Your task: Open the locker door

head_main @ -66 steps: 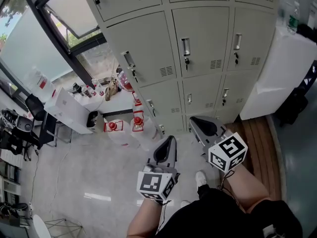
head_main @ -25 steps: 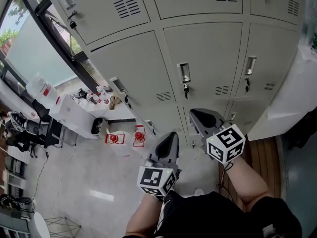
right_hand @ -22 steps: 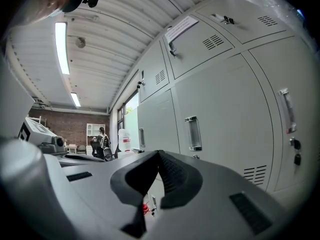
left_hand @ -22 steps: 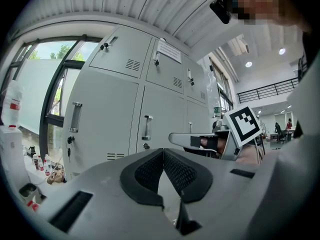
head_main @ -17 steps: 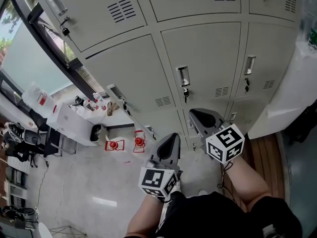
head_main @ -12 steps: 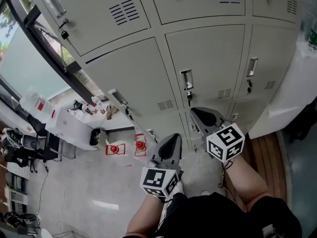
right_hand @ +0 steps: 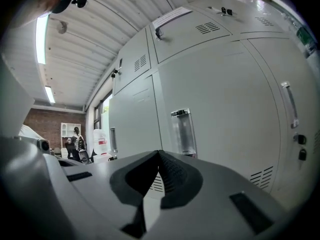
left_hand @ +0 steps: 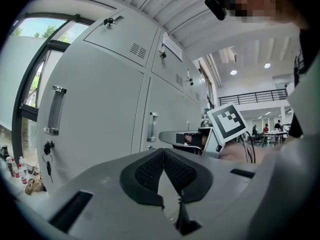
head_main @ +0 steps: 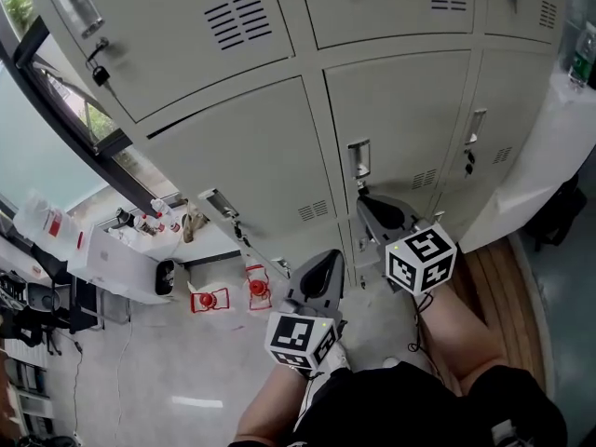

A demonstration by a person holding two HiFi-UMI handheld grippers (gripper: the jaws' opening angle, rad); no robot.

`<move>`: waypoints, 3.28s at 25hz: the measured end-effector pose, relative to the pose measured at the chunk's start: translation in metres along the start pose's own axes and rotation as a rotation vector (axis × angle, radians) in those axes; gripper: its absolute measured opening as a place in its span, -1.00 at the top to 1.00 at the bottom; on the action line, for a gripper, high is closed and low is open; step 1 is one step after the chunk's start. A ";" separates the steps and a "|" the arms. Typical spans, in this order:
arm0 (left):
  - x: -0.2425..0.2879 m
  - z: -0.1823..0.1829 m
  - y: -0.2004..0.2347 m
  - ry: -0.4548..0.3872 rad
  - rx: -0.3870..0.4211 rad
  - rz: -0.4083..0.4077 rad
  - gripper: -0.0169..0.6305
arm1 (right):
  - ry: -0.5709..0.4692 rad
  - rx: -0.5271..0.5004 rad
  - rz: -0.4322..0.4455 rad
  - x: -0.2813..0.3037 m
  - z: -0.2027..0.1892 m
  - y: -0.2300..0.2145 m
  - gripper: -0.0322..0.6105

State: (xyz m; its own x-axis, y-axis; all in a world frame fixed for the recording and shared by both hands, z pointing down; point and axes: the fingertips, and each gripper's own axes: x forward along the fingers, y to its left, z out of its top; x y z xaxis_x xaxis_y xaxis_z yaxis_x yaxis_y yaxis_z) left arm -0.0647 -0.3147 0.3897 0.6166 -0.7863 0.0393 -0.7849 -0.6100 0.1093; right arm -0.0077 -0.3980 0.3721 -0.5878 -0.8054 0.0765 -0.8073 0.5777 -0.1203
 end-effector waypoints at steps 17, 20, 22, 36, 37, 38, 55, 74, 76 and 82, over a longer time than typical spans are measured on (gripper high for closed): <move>0.018 0.005 0.036 0.002 0.015 -0.175 0.90 | 0.009 -0.142 -0.297 0.049 0.016 -0.029 0.27; 0.018 0.004 0.039 0.006 0.026 -0.199 0.90 | 0.003 -0.147 -0.338 0.052 0.017 -0.035 0.26; 0.017 0.003 0.041 0.010 0.026 -0.210 0.90 | 0.002 -0.138 -0.354 0.054 0.016 -0.038 0.25; 0.018 -0.002 0.059 0.021 0.014 -0.260 0.90 | 0.007 -0.127 -0.376 0.067 0.016 -0.038 0.33; 0.019 -0.003 0.058 0.021 0.012 -0.264 0.90 | 0.009 -0.126 -0.379 0.066 0.016 -0.039 0.36; 0.019 -0.003 0.057 0.021 0.011 -0.269 0.90 | 0.010 -0.126 -0.381 0.065 0.016 -0.039 0.41; 0.026 -0.011 0.029 0.032 0.000 -0.325 0.90 | -0.018 -0.135 -0.274 0.022 0.011 -0.019 0.40; 0.023 -0.002 -0.061 0.003 -0.010 -0.237 0.90 | 0.031 -0.156 -0.034 -0.083 0.001 -0.010 0.38; 0.022 -0.002 -0.070 -0.001 -0.008 -0.230 0.90 | 0.028 -0.155 -0.026 -0.093 0.001 -0.012 0.38; 0.021 -0.006 -0.094 0.006 -0.010 -0.219 0.90 | 0.011 -0.150 -0.025 -0.126 0.000 -0.019 0.36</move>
State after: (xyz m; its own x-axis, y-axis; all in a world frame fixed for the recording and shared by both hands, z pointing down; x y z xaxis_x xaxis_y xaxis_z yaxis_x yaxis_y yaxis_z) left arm 0.0225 -0.2737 0.3865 0.7727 -0.6345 0.0192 -0.6315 -0.7652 0.1255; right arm 0.0816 -0.3080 0.3650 -0.5676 -0.8185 0.0886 -0.8198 0.5718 0.0307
